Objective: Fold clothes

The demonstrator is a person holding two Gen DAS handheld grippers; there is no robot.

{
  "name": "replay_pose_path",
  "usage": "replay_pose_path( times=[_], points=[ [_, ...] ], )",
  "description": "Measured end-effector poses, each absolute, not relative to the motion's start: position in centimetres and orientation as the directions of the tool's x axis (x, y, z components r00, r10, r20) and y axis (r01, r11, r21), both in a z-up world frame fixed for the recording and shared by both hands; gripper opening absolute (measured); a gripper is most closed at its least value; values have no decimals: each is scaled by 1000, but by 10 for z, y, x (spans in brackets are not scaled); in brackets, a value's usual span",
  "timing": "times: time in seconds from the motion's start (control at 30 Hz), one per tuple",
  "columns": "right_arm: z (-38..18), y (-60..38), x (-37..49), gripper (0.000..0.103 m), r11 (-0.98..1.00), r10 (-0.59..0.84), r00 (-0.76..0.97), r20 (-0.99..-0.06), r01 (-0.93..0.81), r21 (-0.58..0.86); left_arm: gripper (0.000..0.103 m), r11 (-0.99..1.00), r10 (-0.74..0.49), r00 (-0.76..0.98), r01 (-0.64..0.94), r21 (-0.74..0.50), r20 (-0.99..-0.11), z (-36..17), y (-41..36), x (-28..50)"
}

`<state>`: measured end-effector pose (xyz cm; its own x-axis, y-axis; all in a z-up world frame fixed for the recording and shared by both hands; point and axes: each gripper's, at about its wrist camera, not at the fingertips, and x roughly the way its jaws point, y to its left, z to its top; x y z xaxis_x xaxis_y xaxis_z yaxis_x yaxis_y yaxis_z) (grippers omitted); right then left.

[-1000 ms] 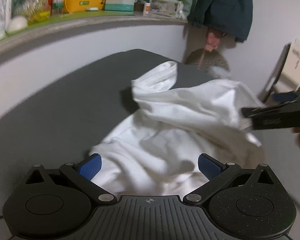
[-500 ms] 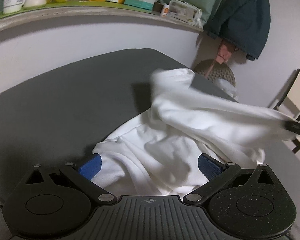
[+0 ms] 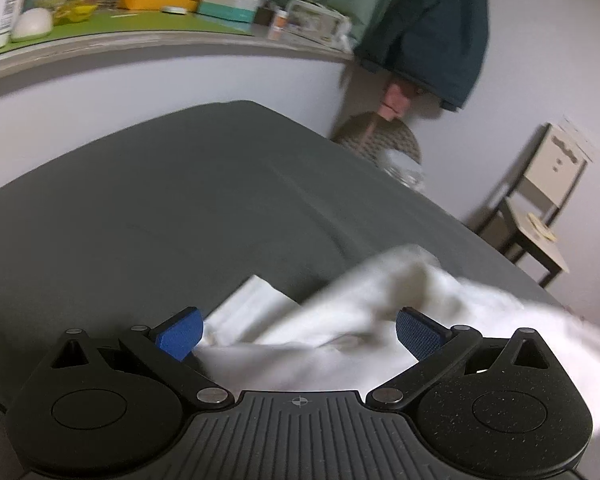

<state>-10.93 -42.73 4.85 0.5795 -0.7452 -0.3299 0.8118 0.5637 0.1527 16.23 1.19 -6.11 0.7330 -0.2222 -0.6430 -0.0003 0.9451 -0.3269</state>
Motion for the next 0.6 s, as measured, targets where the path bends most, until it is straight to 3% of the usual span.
replay_pose_path(
  times=[0.1,0.17,0.2,0.23,0.3,0.37,0.5,0.6],
  points=[
    [7,-447,-131,3,525,-724,471,-504,850,39,103,954,-228,717,29,-298,-659,-60,2,157],
    [-19,-452,-129,7,549,-640,448,-624,835,36,103,960,-239,698,67,-272,-675,-60,-6,153],
    [-28,-450,-129,18,569,-604,450,-658,821,39,103,962,-246,686,89,-256,-685,-60,-11,152],
    [-35,-445,-126,38,600,-570,464,-678,799,42,103,964,-254,674,115,-241,-694,-60,-16,151],
    [-35,-419,-119,58,667,-555,512,-655,745,18,103,965,-262,657,157,-212,-707,-59,-26,148],
    [-29,-384,-106,60,733,-554,572,-605,680,-27,103,968,-251,660,177,-178,-708,-57,-32,144],
    [-17,-299,-57,64,935,-266,783,-563,351,46,103,978,-208,685,136,-158,-699,-53,-25,140],
    [-25,-234,1,64,992,-122,837,-533,114,-49,103,978,-187,687,62,-200,-702,-56,-8,145]
  ],
)
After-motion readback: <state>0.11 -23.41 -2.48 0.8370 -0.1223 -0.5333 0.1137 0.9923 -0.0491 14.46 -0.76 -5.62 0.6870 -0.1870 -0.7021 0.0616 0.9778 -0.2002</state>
